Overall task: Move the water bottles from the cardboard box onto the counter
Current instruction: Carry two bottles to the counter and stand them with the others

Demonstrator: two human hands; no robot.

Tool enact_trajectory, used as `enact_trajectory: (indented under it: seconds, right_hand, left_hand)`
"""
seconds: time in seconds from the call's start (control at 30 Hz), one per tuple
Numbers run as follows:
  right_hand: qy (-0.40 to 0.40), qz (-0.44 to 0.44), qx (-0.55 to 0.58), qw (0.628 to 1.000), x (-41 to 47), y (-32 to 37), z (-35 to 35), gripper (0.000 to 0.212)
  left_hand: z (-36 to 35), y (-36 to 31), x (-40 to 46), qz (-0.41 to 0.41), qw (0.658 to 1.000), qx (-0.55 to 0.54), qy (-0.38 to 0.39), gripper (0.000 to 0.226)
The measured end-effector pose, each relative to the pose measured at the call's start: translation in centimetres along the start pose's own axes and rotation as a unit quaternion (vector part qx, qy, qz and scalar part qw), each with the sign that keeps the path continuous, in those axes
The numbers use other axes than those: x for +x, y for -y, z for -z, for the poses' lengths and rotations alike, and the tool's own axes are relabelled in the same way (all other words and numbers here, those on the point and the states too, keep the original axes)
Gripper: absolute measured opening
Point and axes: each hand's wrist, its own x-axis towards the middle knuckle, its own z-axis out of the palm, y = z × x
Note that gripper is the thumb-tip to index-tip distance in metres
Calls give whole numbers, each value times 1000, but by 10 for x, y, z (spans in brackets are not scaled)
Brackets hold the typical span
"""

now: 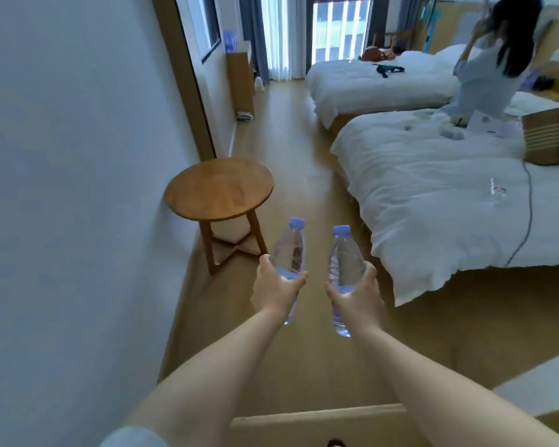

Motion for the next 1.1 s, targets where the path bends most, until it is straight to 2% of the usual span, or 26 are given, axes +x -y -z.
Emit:
enact_trajectory:
  seconds: [0.13, 0.27, 0.6, 0.83, 1.1]
  right_hand:
    - [10, 35, -13, 999, 42, 31, -42, 82]
    - [7, 68, -27, 997, 111, 56, -82, 81]
    - [8, 96, -48, 994, 311, 132, -146, 83]
    - [-7, 92, -45, 995, 445, 169, -199, 82]
    - [-18, 69, -52, 996, 633, 219, -267, 80]
  left_hand:
    - [8, 11, 52, 22, 998, 26, -49, 73]
    - [0, 7, 126, 53, 995, 3, -80, 74]
    - [-23, -65, 327, 63, 989, 10, -131, 78]
    - [-49, -92, 472, 61, 990, -7, -130, 76]
    - [-88, -133, 685, 71, 991, -14, -115, 79]
